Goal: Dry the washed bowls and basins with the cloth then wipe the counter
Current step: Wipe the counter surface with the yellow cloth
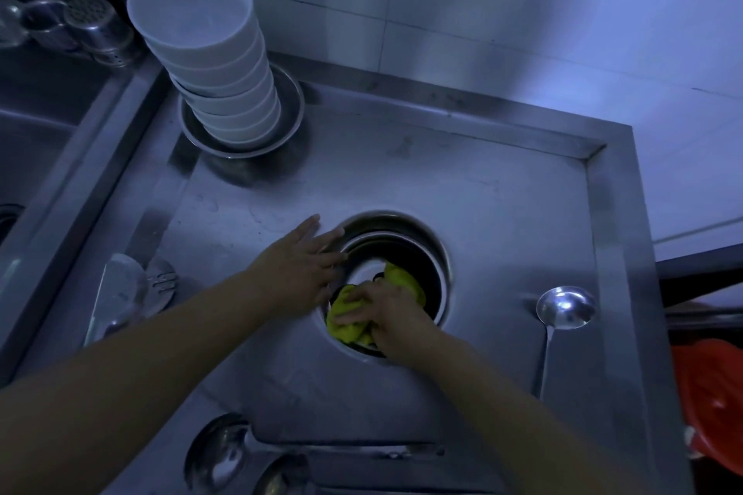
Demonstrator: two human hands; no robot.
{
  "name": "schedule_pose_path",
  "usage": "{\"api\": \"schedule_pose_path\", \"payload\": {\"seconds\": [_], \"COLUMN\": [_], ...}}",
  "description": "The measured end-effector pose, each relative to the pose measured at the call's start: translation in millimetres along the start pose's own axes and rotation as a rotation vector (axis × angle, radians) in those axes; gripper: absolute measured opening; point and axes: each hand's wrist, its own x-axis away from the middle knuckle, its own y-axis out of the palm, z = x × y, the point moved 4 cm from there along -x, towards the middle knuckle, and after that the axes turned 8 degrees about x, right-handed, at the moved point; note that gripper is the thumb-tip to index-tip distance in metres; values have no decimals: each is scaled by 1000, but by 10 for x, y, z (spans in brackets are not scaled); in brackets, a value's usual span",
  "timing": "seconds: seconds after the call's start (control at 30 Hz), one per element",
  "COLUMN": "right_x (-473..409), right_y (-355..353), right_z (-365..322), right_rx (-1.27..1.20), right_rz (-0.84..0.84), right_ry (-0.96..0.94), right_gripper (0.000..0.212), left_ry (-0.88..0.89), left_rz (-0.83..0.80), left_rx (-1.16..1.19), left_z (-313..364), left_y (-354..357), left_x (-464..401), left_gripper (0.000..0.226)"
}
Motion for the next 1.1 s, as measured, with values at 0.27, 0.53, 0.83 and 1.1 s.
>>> {"api": "schedule_pose_path", "payload": {"seconds": [0.27,0.53,0.83,1.1], "right_x": [288,-280,127,355], "right_y": [-381,-725,-505,-107], "right_z": [32,373,432,10], "right_rx": [760,767,889,440], "right_rz": [-97,39,27,101], "right_ry": [-87,32,185,289], "right_gripper": [19,41,19,32], "left_ry": [5,95,16,-136], "left_rz": [197,400,383,61], "left_rx": [5,137,60,-23], "left_z": [151,244,281,302], "left_y": [-37,-122,-109,57], "left_x": [88,90,101,1], "left_gripper": [38,15,23,46]}}
